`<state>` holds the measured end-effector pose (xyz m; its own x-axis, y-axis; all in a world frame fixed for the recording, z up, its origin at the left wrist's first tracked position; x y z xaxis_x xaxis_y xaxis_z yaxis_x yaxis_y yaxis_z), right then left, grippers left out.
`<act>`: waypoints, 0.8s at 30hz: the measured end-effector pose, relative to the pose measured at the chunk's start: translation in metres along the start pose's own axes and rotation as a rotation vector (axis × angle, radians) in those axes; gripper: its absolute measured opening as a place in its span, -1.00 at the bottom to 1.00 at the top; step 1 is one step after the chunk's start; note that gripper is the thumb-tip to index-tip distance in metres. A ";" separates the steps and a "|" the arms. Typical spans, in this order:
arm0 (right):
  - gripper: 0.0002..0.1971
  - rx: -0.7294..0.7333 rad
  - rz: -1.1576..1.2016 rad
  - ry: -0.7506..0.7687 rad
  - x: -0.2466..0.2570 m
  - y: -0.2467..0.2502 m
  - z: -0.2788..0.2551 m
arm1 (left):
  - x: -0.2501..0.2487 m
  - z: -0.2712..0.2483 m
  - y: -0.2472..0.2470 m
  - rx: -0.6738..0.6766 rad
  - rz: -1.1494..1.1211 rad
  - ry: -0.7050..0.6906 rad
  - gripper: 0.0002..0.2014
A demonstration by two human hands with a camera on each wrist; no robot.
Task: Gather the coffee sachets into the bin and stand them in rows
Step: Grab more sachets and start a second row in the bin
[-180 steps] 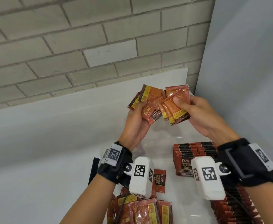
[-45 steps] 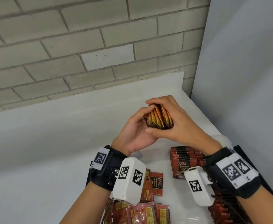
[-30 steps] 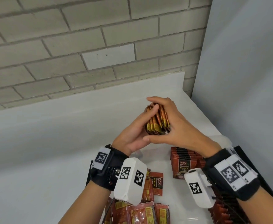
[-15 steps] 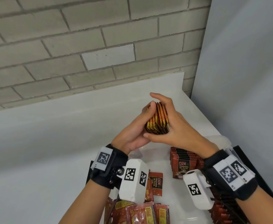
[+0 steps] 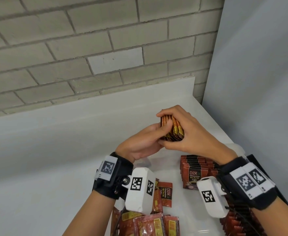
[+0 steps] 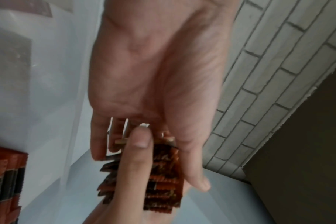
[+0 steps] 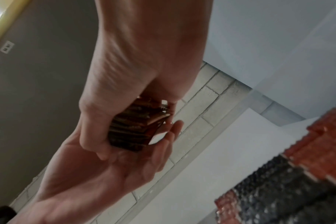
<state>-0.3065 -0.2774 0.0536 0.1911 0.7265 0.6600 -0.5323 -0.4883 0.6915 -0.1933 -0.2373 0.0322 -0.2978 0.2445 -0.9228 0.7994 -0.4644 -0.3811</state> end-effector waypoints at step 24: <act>-0.39 -0.096 0.457 -0.336 -0.022 0.023 -0.002 | -0.003 0.002 0.011 -0.226 -0.301 -0.227 -0.68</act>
<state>-0.3249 -0.3035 0.0542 0.1666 0.2507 0.9536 -0.6921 -0.6591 0.2942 -0.1850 -0.2451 0.0305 -0.6222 0.1353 -0.7711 0.7458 -0.1971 -0.6363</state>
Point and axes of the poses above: each hand's wrist, its own z-axis towards the middle knuckle, its own y-axis out of the back of the hand, x = y × z, the point moved 4 cm from there along z, towards the middle knuckle, and after that the axes turned 11 degrees about x, right-handed, at the moved point
